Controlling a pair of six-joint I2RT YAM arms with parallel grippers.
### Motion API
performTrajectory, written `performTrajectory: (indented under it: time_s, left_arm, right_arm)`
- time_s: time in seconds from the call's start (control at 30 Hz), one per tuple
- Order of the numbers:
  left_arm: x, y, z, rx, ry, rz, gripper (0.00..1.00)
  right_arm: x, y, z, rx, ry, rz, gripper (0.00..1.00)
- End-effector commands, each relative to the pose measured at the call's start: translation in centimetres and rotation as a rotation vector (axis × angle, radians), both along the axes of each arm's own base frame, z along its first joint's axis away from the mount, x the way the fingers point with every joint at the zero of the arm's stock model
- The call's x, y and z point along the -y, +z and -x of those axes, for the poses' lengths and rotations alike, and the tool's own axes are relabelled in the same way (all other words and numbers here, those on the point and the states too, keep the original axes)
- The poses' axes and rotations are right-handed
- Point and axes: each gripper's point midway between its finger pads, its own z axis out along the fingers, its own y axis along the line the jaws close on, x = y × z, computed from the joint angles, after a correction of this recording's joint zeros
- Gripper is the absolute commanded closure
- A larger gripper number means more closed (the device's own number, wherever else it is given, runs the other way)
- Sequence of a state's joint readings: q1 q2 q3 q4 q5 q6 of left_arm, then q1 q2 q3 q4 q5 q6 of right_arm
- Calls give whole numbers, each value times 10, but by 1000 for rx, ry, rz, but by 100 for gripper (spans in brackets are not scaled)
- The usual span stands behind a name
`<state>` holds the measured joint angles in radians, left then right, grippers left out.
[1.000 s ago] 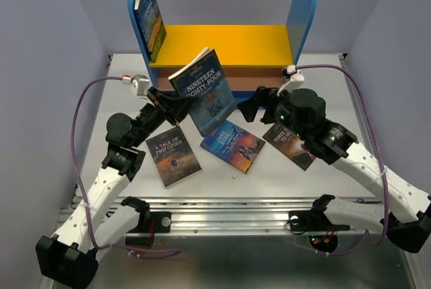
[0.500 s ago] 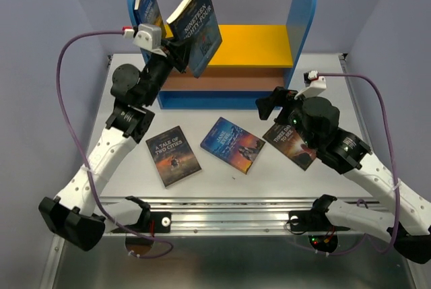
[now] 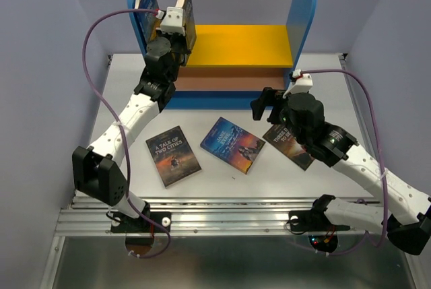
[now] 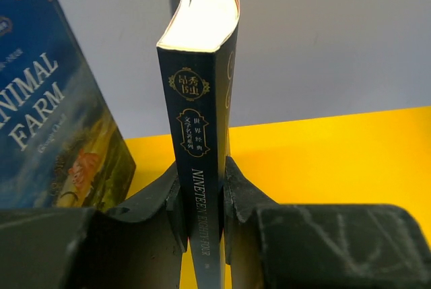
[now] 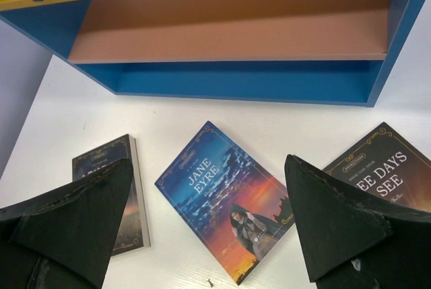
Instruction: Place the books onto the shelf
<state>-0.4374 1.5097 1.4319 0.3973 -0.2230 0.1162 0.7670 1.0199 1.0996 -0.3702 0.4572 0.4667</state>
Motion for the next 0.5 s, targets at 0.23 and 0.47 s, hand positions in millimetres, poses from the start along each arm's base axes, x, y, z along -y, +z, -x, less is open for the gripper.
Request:
performTrajectory:
  time_s: [0.23,0.47]
  left_arm:
    - [-60,64,-7,208,204,60,100]
    - [-79,51,-12,166,308,37,100]
  right_arm:
    - [2,32,-2,66,1,-18,0]
    - [4,31,-1,64,-5,-20,0]
